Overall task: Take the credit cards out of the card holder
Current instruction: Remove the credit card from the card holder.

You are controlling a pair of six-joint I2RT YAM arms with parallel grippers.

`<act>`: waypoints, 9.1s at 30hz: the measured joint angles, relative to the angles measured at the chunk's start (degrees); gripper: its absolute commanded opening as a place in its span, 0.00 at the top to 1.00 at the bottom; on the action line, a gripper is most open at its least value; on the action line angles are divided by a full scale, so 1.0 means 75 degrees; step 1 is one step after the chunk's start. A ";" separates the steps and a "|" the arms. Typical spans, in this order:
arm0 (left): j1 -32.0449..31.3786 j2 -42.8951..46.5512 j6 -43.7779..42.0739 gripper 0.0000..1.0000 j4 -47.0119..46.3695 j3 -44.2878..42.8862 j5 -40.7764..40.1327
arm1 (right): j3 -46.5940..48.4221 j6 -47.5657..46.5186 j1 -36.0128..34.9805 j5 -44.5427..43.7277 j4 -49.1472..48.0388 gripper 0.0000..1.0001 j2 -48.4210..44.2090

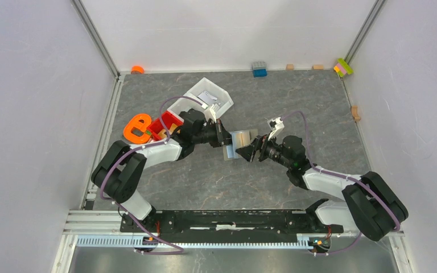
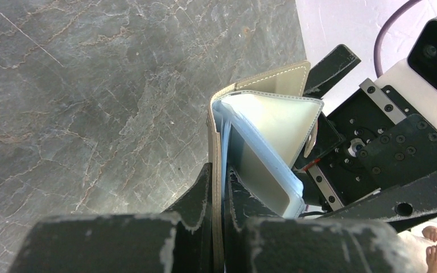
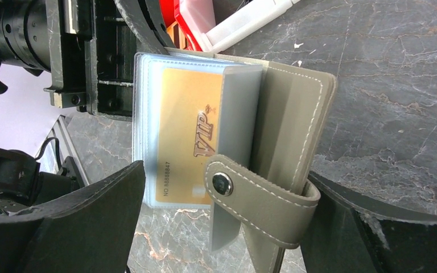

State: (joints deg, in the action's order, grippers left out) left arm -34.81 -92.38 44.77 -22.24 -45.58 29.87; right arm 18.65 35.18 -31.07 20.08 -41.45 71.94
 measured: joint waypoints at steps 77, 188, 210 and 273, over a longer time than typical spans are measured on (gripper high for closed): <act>-0.0012 0.0000 -0.0280 0.98 0.0615 -0.0204 -0.0478 | -0.0455 -0.0772 -0.0350 -0.3462 0.1617 0.35 -0.2532; 0.0321 -0.0391 0.2343 0.66 -0.5080 0.0868 0.1816 | -0.1536 0.3561 0.1661 0.1950 -0.5528 1.00 0.0877; 0.0055 -0.0195 0.1513 0.98 -0.3873 0.0562 0.1649 | -0.1536 0.3284 0.1711 0.1929 -0.5272 0.92 0.0571; 0.0198 -0.1128 0.3045 0.98 -0.5659 0.0662 0.2212 | -0.1676 0.4022 0.1810 0.2159 -0.5662 0.75 0.0831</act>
State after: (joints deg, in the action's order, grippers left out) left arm -33.32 -100.84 67.61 -64.69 -40.62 46.46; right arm 6.09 65.34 -17.50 36.27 -83.92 78.17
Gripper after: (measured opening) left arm 0.053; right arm 0.251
